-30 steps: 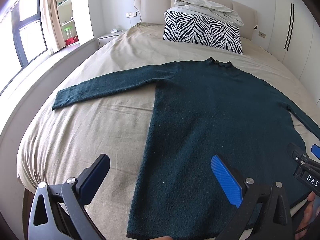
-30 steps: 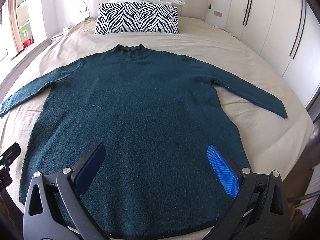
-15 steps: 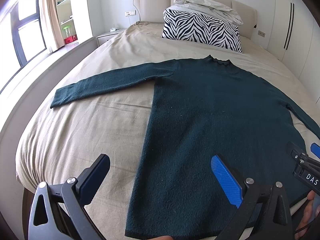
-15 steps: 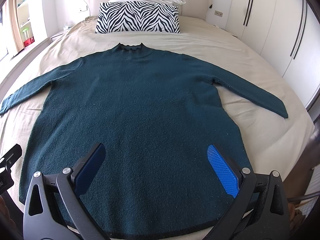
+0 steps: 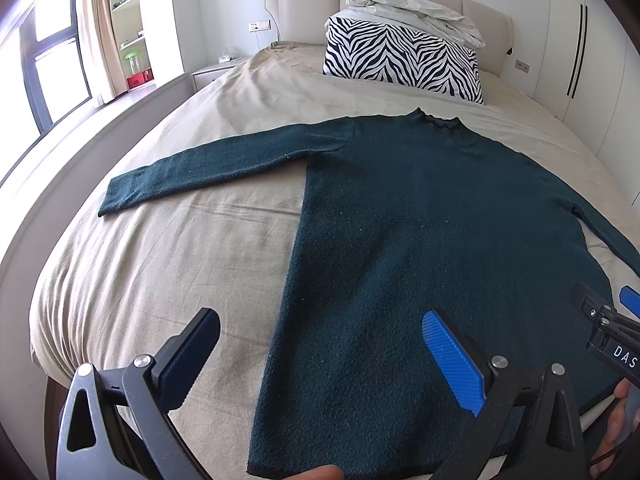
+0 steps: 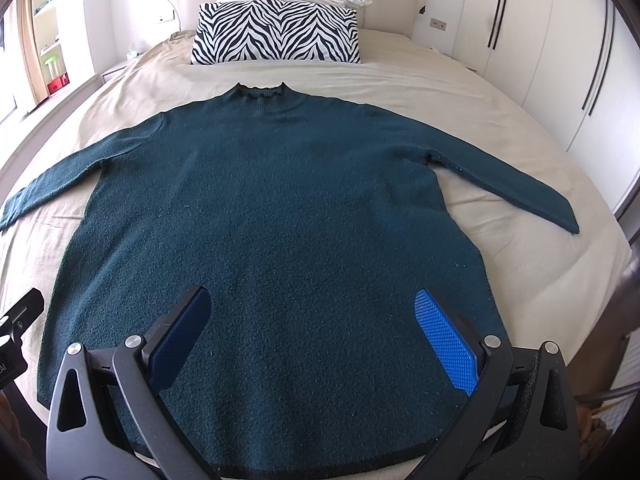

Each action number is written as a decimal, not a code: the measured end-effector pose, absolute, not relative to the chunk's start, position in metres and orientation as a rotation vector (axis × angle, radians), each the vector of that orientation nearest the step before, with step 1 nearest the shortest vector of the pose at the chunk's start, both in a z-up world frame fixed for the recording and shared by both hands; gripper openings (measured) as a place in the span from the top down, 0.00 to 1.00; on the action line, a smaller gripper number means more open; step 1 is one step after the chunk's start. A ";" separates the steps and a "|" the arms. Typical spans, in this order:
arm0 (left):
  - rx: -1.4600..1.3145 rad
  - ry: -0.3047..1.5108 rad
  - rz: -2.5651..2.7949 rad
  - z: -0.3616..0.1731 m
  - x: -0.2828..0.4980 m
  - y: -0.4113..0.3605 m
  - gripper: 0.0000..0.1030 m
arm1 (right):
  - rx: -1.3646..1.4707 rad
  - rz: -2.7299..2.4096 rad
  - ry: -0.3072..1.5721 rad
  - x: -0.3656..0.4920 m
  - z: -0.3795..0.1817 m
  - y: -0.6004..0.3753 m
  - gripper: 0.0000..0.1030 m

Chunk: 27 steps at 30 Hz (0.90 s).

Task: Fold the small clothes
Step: 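Grasp the sleeve cuff with the right gripper and lift it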

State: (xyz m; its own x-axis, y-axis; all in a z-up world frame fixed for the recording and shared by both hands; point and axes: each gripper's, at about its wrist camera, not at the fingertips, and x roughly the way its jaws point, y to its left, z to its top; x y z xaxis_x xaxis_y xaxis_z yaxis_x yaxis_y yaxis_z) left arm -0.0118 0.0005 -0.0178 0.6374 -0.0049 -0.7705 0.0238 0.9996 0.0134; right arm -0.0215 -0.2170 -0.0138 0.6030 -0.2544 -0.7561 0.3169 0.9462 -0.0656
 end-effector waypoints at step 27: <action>-0.121 0.956 -0.250 -0.031 0.089 -0.059 0.00 | 1.385 -0.537 0.317 -0.082 -0.129 -0.717 0.35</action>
